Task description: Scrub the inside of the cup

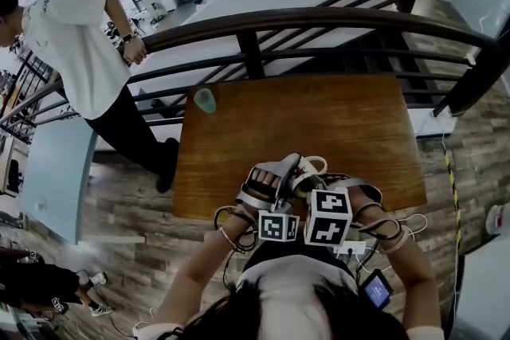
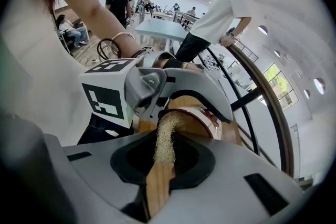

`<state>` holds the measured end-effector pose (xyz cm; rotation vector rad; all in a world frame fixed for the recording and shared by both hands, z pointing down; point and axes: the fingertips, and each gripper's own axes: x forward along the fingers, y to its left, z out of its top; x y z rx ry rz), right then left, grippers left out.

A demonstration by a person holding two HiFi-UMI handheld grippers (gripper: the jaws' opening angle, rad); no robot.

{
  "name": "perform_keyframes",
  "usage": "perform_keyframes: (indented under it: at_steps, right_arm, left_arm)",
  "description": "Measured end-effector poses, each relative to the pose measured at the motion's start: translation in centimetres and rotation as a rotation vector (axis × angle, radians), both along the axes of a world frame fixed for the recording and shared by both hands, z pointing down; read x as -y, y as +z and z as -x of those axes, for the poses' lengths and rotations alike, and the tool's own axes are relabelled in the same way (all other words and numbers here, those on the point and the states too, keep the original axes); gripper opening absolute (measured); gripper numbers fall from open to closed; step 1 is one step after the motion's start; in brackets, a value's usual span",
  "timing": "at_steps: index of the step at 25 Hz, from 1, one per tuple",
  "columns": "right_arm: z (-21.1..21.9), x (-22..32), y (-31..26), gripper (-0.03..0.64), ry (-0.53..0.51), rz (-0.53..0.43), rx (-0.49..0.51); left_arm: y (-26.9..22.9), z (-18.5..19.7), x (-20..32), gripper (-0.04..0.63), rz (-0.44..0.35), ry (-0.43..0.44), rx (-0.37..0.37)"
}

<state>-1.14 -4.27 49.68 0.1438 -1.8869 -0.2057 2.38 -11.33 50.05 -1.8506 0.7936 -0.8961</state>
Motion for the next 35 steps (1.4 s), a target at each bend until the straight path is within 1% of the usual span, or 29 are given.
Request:
perform_keyframes:
  at_steps: [5,10,20,28,31,35]
  right_arm:
    - [-0.4,0.1,-0.3,0.071,0.041,0.047,0.056]
    - [0.4,0.6,-1.4,0.071,0.112,0.113,0.192]
    - [0.9,1.9,-3.3,0.07,0.319,0.267,0.547]
    - [1.0,3.1,-5.4,0.069,0.501,0.499,0.935]
    - [0.5,3.5,-6.4,0.069,0.541,0.575,1.058]
    - [-0.2,3.9,-7.3,0.069,0.567,0.633,1.164]
  left_arm:
    - [-0.2,-0.3,0.1,0.388,-0.002,0.003,-0.003]
    - [-0.6,-0.1,0.7,0.388,-0.009,-0.008,-0.04]
    - [-2.1,0.3,1.4,0.388,-0.054,-0.043,-0.088]
    - [-3.3,0.5,2.3,0.388,-0.098,-0.088,-0.151]
    - [-3.8,0.2,2.5,0.388,-0.107,-0.093,-0.169]
    - [-4.2,-0.4,2.5,0.388,-0.115,-0.089,-0.188]
